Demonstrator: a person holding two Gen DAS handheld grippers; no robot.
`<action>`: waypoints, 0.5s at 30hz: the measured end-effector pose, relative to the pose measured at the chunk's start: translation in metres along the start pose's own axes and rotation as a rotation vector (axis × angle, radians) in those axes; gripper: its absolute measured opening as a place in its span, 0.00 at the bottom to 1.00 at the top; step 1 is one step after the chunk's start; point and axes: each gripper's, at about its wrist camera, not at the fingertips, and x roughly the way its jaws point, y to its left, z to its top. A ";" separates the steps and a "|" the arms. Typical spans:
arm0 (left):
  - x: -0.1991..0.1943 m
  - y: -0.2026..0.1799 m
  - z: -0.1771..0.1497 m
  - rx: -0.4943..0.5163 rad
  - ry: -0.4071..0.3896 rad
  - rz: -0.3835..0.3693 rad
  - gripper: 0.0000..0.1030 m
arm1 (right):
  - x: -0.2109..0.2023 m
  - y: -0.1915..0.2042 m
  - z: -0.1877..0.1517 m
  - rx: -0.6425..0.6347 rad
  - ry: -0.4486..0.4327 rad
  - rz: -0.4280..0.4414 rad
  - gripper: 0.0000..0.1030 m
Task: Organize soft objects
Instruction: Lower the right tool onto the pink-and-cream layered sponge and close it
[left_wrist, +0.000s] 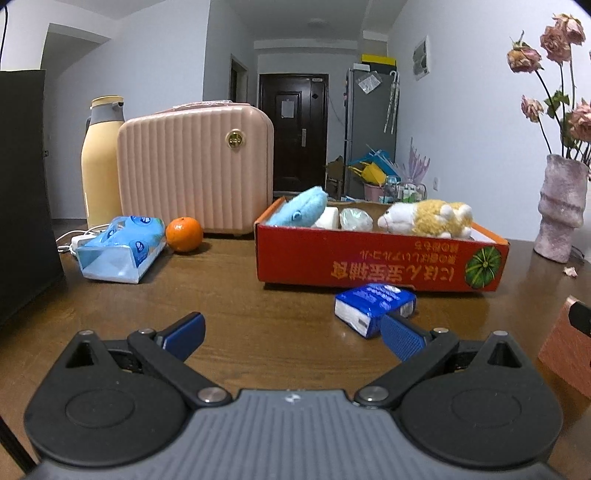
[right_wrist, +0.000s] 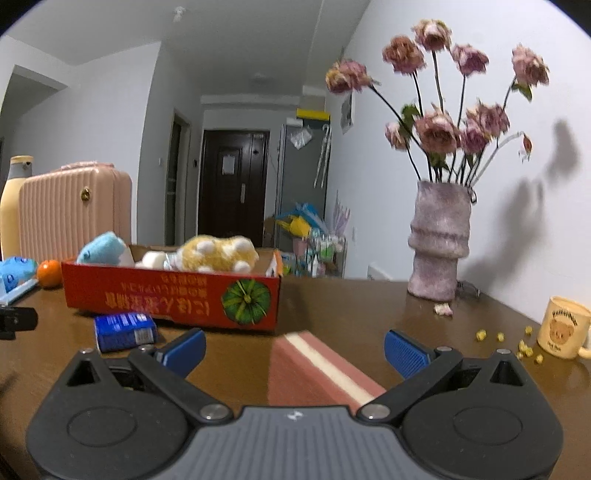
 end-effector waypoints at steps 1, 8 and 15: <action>-0.001 -0.001 -0.001 0.002 0.005 -0.002 1.00 | 0.001 -0.003 -0.001 0.002 0.015 0.003 1.00; -0.008 -0.004 -0.007 0.020 0.027 -0.024 1.00 | 0.012 -0.020 -0.007 0.033 0.108 0.032 1.00; -0.006 -0.006 -0.008 0.027 0.045 -0.043 1.00 | 0.031 -0.024 -0.008 0.037 0.181 0.088 0.91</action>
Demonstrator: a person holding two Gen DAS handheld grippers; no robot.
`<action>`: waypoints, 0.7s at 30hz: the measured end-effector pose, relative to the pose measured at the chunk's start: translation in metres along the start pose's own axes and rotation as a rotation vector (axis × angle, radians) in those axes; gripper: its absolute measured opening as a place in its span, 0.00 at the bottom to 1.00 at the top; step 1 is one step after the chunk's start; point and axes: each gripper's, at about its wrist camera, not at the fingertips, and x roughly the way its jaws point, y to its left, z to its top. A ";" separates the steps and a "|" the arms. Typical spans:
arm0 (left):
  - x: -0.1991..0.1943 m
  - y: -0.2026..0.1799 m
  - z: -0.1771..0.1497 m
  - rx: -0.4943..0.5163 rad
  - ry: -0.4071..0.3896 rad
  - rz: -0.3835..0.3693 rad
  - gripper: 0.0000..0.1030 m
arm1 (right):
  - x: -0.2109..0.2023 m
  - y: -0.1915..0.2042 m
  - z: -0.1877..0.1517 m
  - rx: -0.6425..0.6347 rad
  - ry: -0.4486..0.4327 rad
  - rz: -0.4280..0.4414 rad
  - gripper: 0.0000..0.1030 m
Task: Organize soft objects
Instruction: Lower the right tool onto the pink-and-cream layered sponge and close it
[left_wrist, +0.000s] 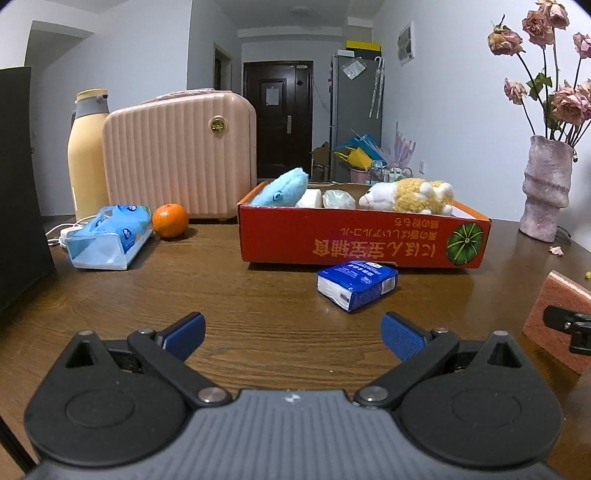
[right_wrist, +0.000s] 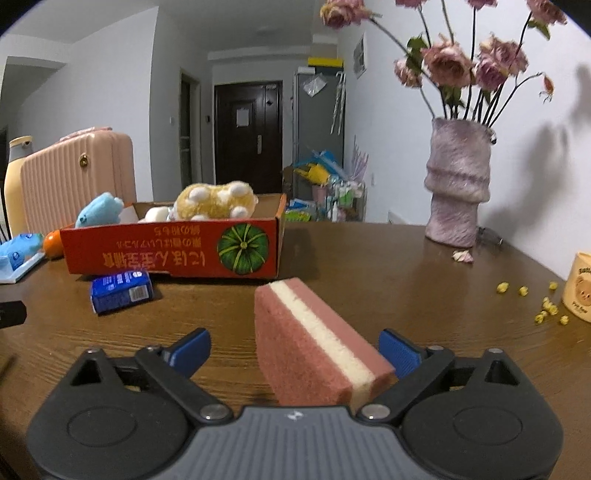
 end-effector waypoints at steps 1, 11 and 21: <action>0.000 0.000 0.000 -0.001 0.004 -0.003 1.00 | 0.003 -0.001 0.001 0.004 0.008 0.000 0.90; 0.004 0.000 0.000 -0.005 0.034 -0.044 1.00 | 0.030 -0.003 0.006 0.028 0.101 0.071 0.30; 0.011 -0.005 0.004 0.001 0.033 -0.072 1.00 | 0.027 0.018 0.015 -0.022 -0.006 0.043 0.30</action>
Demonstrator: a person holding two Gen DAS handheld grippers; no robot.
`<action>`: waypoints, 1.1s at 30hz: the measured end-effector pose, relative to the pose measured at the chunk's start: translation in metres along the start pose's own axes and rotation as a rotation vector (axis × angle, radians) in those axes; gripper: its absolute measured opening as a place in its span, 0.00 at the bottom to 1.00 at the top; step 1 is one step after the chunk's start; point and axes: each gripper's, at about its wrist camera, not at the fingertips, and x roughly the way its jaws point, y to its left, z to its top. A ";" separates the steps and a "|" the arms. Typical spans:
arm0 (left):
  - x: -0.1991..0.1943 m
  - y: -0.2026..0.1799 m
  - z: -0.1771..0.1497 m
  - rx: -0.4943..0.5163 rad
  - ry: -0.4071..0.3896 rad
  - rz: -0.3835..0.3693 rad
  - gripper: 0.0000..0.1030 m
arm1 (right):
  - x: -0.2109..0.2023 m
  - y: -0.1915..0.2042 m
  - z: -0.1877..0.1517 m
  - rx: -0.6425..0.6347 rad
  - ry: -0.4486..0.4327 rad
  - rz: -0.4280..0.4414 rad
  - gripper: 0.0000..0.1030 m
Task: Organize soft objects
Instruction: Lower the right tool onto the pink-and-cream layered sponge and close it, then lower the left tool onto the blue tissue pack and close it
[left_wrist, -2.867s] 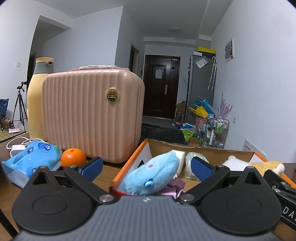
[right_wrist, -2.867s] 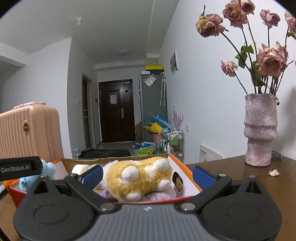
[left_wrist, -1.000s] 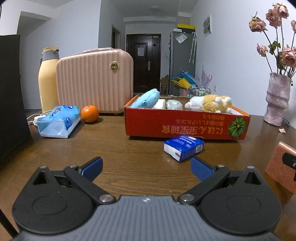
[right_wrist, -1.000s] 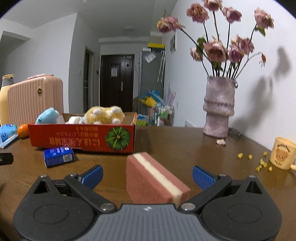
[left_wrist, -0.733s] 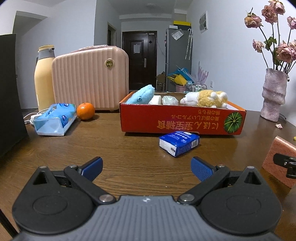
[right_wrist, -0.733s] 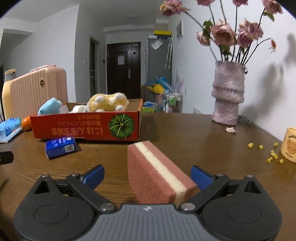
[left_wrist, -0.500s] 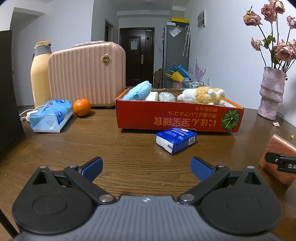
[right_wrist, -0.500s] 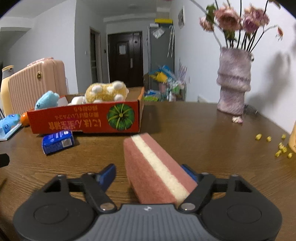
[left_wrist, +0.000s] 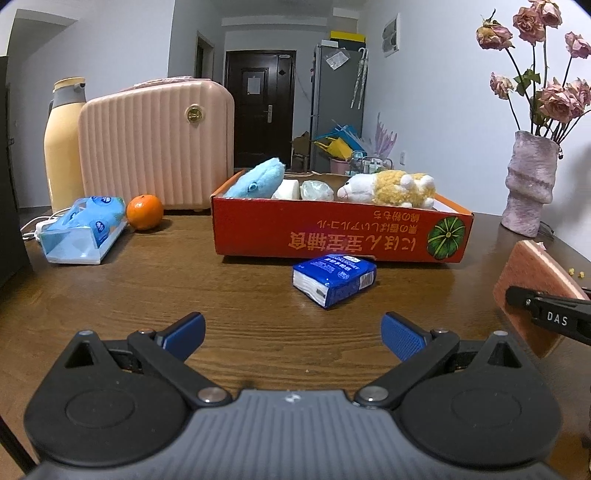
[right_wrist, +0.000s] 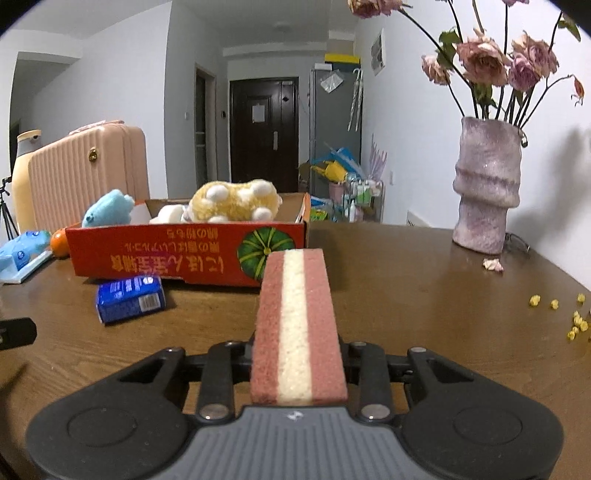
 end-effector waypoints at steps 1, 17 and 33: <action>0.002 0.000 0.001 0.000 -0.003 0.001 1.00 | 0.001 0.001 0.001 0.002 -0.005 -0.003 0.30; 0.036 -0.011 0.017 0.023 -0.001 -0.013 1.00 | 0.024 0.015 0.017 0.059 -0.061 -0.033 0.30; 0.090 -0.024 0.033 -0.008 0.086 -0.014 1.00 | 0.050 0.014 0.032 0.110 -0.082 -0.054 0.30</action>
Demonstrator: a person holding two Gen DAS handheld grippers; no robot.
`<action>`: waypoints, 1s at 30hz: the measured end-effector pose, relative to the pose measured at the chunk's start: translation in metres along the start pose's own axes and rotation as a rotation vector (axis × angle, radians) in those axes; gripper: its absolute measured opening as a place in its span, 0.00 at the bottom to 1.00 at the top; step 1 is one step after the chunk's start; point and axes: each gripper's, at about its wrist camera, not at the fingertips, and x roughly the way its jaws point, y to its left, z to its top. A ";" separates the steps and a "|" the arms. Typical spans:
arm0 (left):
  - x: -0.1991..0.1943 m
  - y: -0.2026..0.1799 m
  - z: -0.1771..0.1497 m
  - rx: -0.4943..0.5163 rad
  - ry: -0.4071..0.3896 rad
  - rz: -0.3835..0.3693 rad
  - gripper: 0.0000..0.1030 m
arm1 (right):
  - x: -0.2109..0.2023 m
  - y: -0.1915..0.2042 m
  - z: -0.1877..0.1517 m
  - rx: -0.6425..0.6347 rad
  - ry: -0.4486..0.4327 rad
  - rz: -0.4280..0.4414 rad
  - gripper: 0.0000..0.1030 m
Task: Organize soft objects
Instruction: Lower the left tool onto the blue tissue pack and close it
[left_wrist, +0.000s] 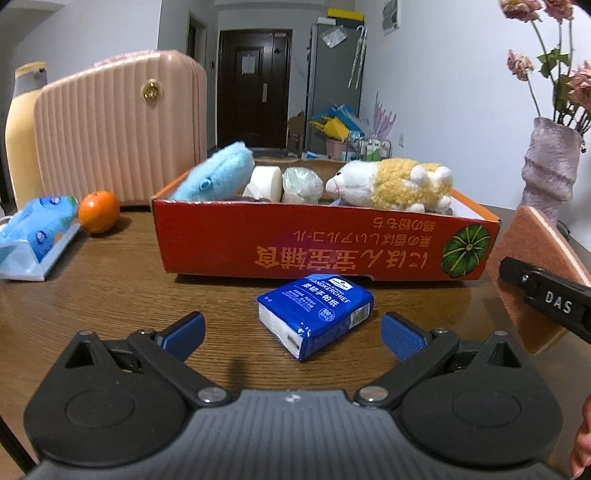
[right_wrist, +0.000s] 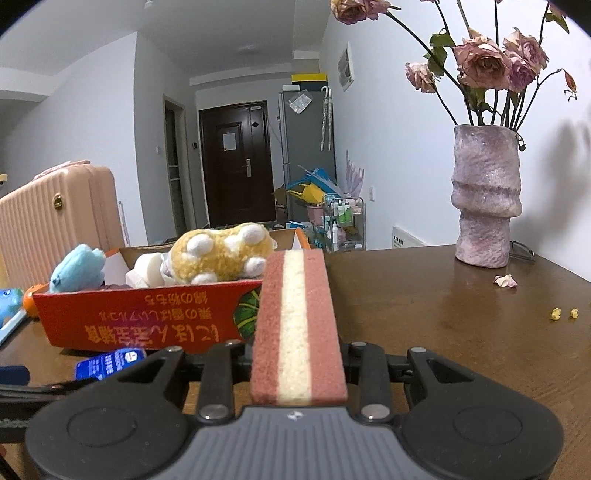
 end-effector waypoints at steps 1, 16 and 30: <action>0.003 0.000 0.001 -0.006 0.006 0.000 1.00 | 0.001 0.000 0.000 0.002 0.000 0.000 0.30; 0.049 -0.018 0.017 -0.038 0.076 0.042 1.00 | 0.012 -0.002 0.004 0.010 0.010 -0.019 0.30; 0.068 -0.020 0.018 -0.052 0.141 0.083 1.00 | 0.020 -0.015 0.006 0.074 0.038 -0.027 0.30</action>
